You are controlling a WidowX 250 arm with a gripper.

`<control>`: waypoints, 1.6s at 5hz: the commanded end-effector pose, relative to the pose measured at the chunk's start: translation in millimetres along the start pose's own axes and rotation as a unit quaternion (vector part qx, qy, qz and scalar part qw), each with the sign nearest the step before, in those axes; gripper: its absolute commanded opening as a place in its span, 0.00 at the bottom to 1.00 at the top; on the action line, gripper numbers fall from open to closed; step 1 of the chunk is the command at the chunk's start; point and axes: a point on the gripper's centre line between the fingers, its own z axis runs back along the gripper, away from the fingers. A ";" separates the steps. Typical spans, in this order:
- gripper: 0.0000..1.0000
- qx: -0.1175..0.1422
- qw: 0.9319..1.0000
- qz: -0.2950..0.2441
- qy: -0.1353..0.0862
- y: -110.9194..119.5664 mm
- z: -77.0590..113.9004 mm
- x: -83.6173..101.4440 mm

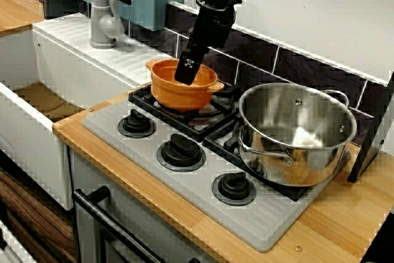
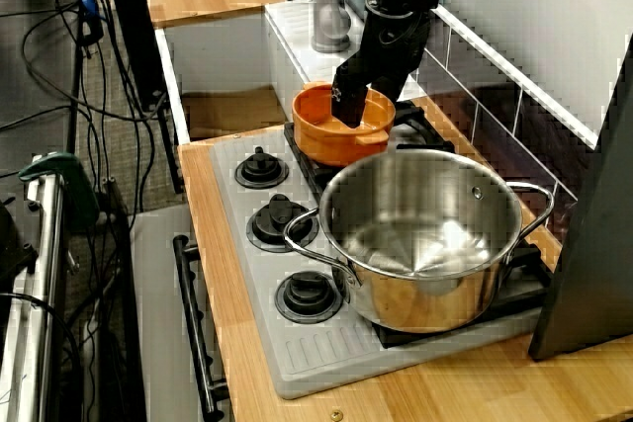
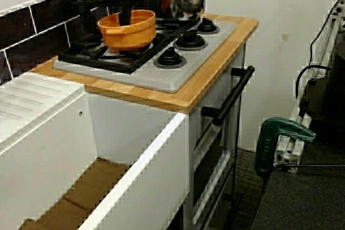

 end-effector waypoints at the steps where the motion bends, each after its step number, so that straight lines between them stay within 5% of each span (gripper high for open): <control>1: 0.00 0.008 1.000 -0.001 -0.024 6.5 12.5 -6.5; 3: 0.00 -0.007 1.000 0.003 -0.024 10.8 23.3 -14.2; 5: 0.00 -0.032 0.998 -0.018 -0.041 20.2 56.0 -22.7; 8: 0.00 0.001 0.996 -0.057 -0.066 13.6 93.5 -32.2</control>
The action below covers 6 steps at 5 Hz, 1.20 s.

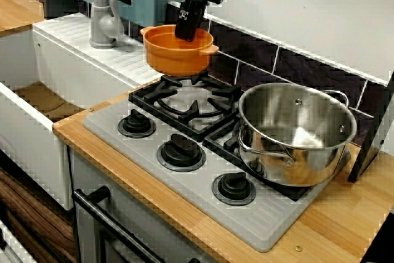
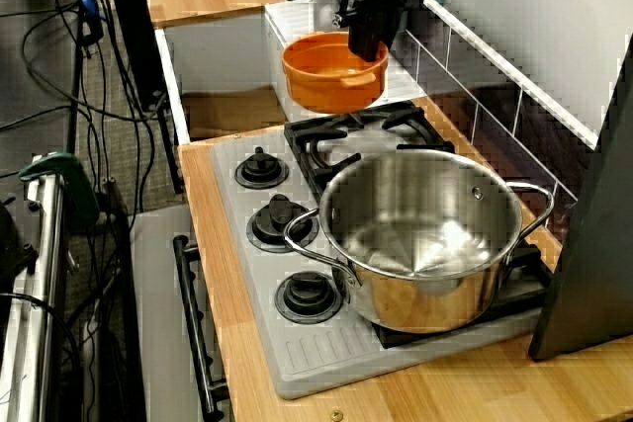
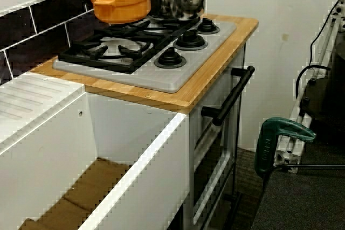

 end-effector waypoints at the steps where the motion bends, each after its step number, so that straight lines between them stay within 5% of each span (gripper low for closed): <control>1: 0.00 0.064 0.997 -0.018 -0.038 -16.6 54.5 -10.6; 2: 0.00 0.073 0.996 -0.027 -0.042 -24.5 60.1 -11.7; 6: 0.00 0.084 0.996 -0.007 -0.033 -8.3 8.0 4.0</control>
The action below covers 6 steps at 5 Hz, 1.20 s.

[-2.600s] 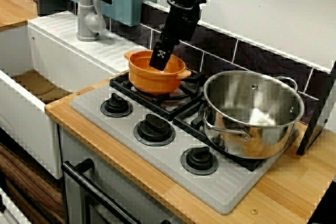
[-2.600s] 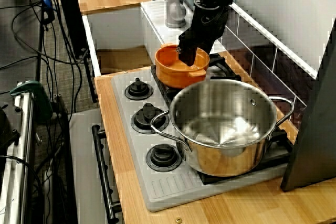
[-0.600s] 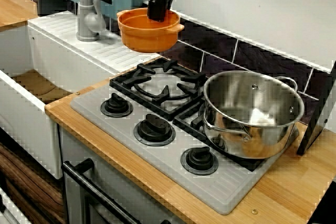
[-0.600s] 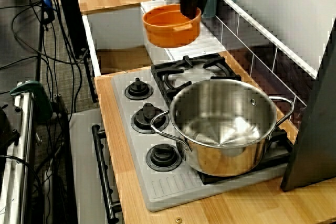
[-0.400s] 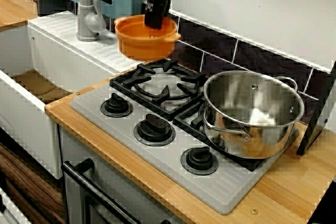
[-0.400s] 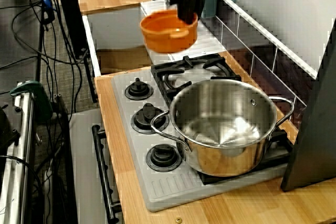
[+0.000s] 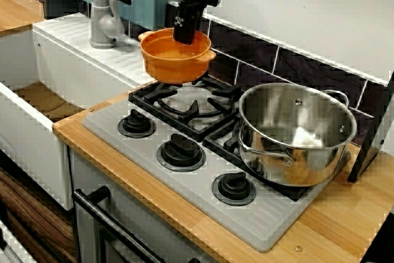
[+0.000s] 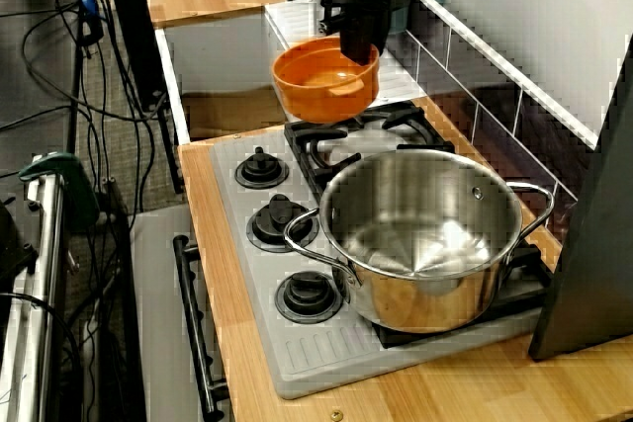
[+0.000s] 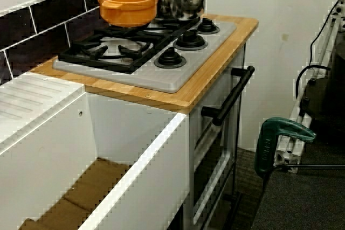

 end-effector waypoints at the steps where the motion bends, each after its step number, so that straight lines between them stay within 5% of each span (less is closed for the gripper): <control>1: 0.00 0.035 0.999 0.010 -0.014 11.2 -3.0 6.9; 2: 1.00 0.031 0.999 0.017 -0.005 15.3 -15.1 9.3; 4: 1.00 0.018 0.999 0.030 -0.026 22.0 -17.3 6.0; 6: 1.00 0.008 0.998 0.031 -0.046 18.6 5.8 -4.1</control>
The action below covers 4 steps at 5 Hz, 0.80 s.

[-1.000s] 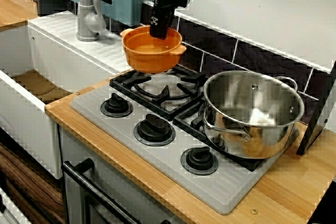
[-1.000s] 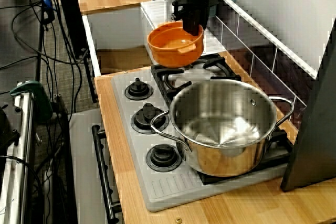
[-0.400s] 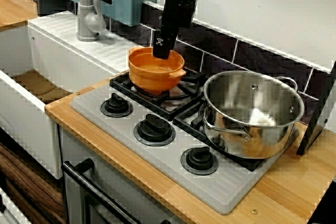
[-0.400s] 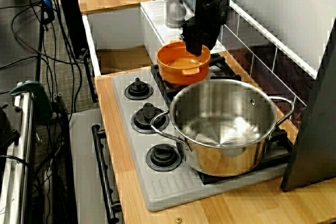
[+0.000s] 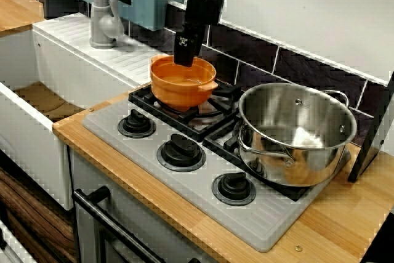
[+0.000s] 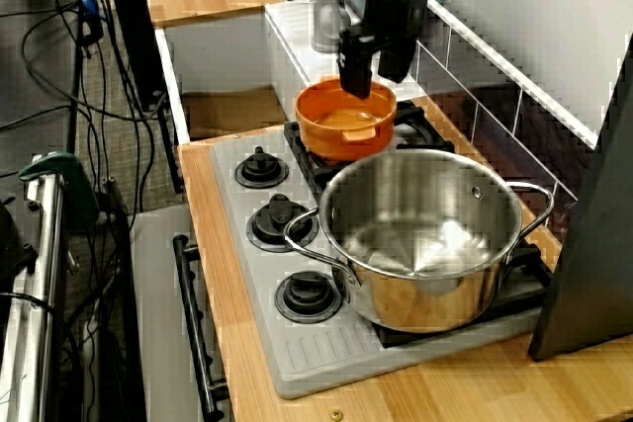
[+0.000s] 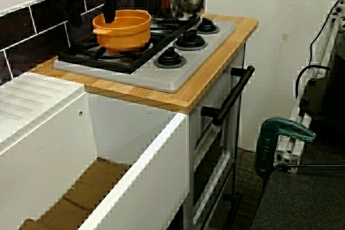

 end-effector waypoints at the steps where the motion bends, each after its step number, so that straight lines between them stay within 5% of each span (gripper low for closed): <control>1: 1.00 0.036 0.999 0.001 -0.032 -4.6 46.1 -11.0; 4: 1.00 0.044 0.997 -0.037 -0.048 -47.2 73.5 -26.7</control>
